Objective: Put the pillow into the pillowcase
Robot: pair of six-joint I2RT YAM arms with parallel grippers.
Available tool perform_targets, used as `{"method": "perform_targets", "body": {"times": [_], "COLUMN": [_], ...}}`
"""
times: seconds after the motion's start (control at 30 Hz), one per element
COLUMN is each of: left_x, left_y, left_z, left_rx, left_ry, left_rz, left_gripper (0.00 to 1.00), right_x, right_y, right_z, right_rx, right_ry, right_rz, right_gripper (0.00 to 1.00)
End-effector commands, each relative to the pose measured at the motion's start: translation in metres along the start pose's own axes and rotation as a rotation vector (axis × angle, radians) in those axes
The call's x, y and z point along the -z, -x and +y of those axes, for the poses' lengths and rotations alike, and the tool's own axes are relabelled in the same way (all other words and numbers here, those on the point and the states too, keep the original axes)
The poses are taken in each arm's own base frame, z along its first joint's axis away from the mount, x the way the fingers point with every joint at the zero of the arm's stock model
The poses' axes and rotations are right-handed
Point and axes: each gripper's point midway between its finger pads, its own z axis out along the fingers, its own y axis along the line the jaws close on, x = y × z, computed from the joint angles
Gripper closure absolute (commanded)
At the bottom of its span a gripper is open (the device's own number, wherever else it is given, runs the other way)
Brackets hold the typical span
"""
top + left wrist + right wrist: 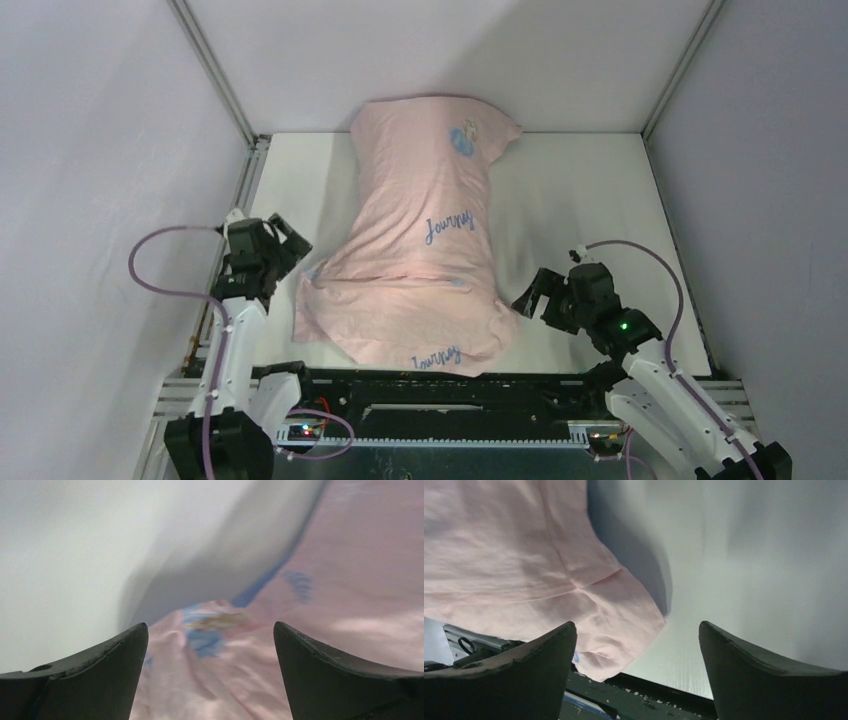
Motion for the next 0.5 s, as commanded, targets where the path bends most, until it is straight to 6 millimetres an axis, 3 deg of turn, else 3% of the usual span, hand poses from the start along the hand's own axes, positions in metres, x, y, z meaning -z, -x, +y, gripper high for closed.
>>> {"method": "perform_targets", "body": {"times": [0.0, 0.27, 0.47], "left_x": [0.047, 0.118, 0.145], "left_y": [0.038, 0.027, 0.017], "left_z": [-0.068, -0.157, -0.19], "left_rx": [-0.183, -0.412, -0.508], "left_ry": [-0.224, -0.516, -0.617], "left_rz": [-0.092, -0.093, -0.095], "left_gripper": [0.0, 0.0, 0.0], "right_x": [0.023, 0.048, 0.072], "right_y": [0.045, 0.1, 0.129], "right_z": [0.033, 0.094, 0.141], "right_rx": [0.1, 0.204, 0.262], "right_ry": [0.012, 0.087, 0.206], "right_rz": [-0.112, -0.206, -0.272], "right_gripper": [0.01, 0.0, 0.0]}}
